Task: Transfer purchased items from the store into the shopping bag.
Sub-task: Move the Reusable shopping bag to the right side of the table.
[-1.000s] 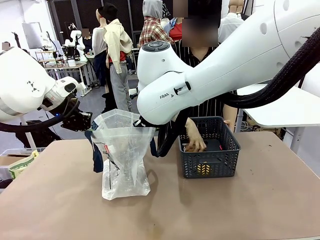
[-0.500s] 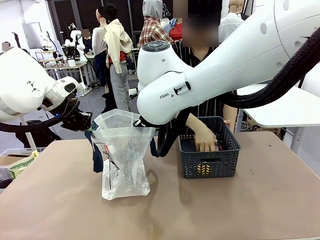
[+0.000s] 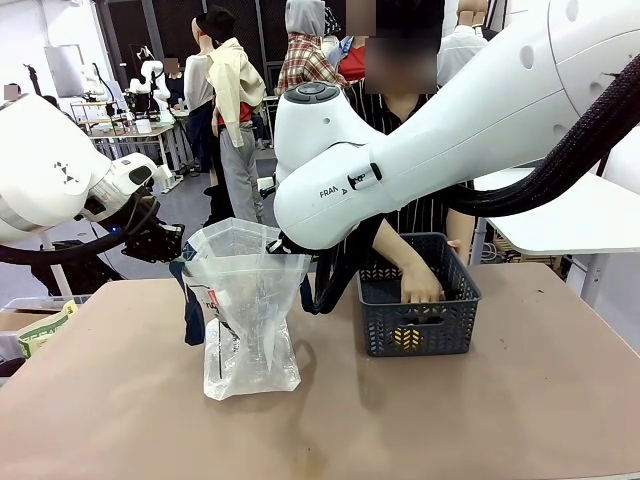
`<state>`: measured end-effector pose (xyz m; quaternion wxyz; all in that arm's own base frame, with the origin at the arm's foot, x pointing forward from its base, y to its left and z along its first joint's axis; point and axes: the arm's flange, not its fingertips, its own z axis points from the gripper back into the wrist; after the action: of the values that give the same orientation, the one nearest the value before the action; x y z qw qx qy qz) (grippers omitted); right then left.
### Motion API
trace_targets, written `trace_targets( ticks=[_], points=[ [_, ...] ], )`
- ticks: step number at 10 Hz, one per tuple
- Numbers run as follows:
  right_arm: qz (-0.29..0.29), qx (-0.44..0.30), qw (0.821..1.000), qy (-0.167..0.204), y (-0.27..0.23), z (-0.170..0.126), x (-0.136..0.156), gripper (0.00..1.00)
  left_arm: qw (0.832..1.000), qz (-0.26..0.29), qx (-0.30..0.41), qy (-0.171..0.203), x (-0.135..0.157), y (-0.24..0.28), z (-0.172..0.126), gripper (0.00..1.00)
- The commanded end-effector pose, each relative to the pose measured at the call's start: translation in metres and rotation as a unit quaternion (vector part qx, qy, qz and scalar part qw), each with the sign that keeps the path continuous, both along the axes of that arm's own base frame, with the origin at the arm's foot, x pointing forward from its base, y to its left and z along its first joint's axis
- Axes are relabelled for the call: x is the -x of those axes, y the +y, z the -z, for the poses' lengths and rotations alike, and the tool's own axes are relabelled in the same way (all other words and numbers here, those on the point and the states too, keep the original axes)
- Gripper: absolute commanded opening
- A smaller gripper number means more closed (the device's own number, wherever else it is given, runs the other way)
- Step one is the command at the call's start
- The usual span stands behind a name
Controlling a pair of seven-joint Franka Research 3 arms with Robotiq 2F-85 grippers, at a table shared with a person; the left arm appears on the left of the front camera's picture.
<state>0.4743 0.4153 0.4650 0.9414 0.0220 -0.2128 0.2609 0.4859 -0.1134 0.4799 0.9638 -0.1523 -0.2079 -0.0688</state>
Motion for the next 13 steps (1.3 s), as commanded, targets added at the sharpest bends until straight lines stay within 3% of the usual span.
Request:
trace_targets(
  ticks=[1,13],
  points=[
    [0.002,0.000,1.000,0.002,-0.0005,0.0016,0.0004,0.00,1.000,-0.001,0.000,-0.003,0.0004,0.0009,-0.0014,0.00],
    [0.002,0.000,1.000,0.002,-0.0005,0.0016,0.0004,0.00,1.000,-0.001,0.000,-0.003,0.0004,0.0009,-0.0014,0.00]
  ],
)
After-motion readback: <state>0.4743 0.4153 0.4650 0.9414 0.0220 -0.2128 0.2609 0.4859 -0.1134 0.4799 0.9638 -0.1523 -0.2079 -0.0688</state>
